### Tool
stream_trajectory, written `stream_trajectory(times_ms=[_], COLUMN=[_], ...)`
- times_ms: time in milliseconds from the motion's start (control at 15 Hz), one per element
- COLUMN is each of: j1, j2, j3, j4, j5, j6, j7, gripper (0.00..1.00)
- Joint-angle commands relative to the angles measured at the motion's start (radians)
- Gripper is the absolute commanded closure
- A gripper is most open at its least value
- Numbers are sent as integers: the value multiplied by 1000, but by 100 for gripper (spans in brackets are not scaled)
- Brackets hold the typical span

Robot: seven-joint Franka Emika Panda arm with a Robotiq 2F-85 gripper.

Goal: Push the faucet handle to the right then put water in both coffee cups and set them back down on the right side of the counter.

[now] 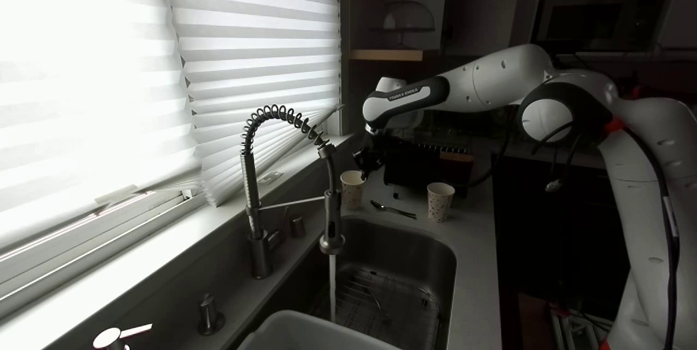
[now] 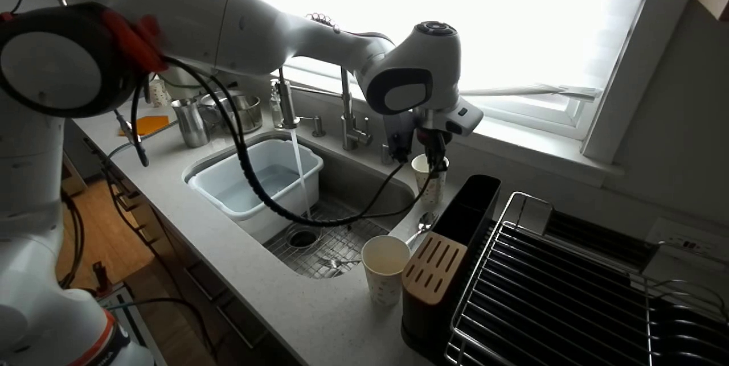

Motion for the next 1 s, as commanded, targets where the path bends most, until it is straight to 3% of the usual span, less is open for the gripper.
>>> stream_trajectory(times_ms=[0,200,267,400,667,933], j1=[-28,-25,-22,-25,-12,31], j2=[37,44,44,29,-24,-104], j3=[21,21,17,17,-1,-46], j4=[41,40,43,45,23,-44], j5=[40,37,32,35,2,-109], j6=[-40,-39,-28,-19,-13,8], j7=[14,20,31,29,59,189], gripper=[99,99,71,65,34,5])
